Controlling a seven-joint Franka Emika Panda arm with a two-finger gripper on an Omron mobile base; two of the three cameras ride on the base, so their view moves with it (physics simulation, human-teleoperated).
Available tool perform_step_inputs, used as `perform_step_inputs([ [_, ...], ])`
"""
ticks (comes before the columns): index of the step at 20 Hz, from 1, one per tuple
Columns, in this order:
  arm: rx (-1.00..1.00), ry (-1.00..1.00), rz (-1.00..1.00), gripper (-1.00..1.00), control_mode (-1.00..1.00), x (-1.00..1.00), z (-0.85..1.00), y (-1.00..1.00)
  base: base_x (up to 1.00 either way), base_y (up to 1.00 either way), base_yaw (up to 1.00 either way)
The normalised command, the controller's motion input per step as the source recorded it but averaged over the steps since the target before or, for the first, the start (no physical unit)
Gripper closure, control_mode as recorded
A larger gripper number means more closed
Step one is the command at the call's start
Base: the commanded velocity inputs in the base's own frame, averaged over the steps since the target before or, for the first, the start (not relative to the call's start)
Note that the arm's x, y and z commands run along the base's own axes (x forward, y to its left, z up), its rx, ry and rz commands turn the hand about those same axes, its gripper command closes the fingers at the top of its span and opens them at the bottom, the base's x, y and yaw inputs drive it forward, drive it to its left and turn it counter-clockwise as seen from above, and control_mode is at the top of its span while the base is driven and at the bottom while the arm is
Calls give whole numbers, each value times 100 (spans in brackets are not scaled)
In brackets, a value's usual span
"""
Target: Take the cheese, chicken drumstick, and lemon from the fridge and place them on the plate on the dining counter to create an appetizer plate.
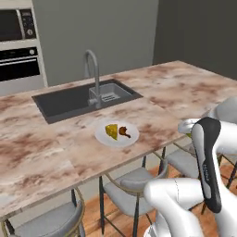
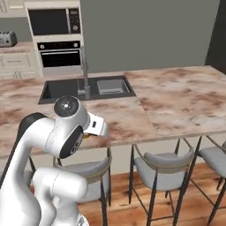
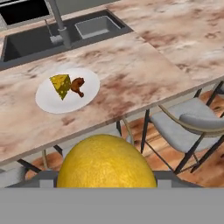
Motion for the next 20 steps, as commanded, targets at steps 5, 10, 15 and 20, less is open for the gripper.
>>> perform_step_inputs([
  [5, 0, 0, 0, 100, 100, 0, 0, 0, 70, 0, 52],
  [10, 0, 0, 0, 100, 100, 0, 0, 0, 63, 0, 51],
  [15, 0, 0, 0, 100, 100, 0, 0, 0, 53, 0, 48],
  [20, 0, 0, 0, 100, 100, 0, 0, 0, 45, 0, 43],
])
